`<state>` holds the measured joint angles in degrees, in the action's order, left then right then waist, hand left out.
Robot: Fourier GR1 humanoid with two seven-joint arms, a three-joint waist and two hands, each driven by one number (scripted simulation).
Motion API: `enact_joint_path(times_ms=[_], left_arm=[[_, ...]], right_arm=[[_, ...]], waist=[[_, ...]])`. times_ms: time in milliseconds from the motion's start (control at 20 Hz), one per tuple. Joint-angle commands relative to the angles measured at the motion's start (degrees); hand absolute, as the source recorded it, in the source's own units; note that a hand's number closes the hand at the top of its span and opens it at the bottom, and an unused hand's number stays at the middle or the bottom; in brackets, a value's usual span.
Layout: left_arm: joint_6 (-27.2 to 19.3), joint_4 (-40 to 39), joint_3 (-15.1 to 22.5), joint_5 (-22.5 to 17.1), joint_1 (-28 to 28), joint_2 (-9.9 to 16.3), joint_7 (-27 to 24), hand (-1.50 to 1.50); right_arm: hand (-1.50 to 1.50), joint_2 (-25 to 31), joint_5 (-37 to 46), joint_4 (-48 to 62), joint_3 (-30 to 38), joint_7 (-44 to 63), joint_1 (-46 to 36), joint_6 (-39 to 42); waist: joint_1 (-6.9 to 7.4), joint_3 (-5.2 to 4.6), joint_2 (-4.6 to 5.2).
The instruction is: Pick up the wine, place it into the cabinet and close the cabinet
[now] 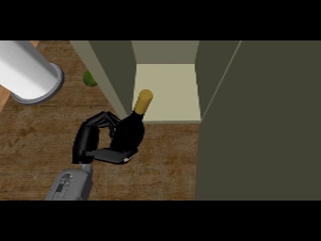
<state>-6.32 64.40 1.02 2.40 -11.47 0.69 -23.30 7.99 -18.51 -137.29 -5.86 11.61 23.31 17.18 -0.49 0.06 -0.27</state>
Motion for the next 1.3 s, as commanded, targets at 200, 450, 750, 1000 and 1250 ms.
enact_joint_path(times_ms=[200,450,750,1000,1250], left_arm=[[-8.15,3.29,8.15,3.58,-6.0,-0.68,11.83,1.5],[-16.45,-1.79,13.51,5.26,-11.61,-0.63,14.68,1.5],[-19.12,-3.93,14.97,0.37,-17.52,-0.56,17.74,1.5],[-21.62,-0.93,17.39,1.12,-16.76,-0.51,22.45,1.5],[-25.18,-5.03,18.26,3.72,-19.82,0.5,24.85,1.5]], right_arm=[[-1.5,0.93,-4.37,-8.22,1.83,4.88,-0.7,-1.77],[-1.5,0.58,-4.21,-5.88,1.16,1.55,1.28,1.05],[-1.5,1.02,-2.62,-5.94,0.11,2.71,-0.28,-0.07],[-1.5,1.56,-4.8,-5.47,2.85,0.24,2.22,1.58],[-1.5,1.31,-4.55,-3.81,2.21,0.04,0.41,1.45]], waist=[[0.03,-0.06,0.18],[-0.67,-0.06,0.24],[-1.76,-0.14,0.53],[-1.65,-0.05,0.28],[-2.29,-0.04,0.52]])
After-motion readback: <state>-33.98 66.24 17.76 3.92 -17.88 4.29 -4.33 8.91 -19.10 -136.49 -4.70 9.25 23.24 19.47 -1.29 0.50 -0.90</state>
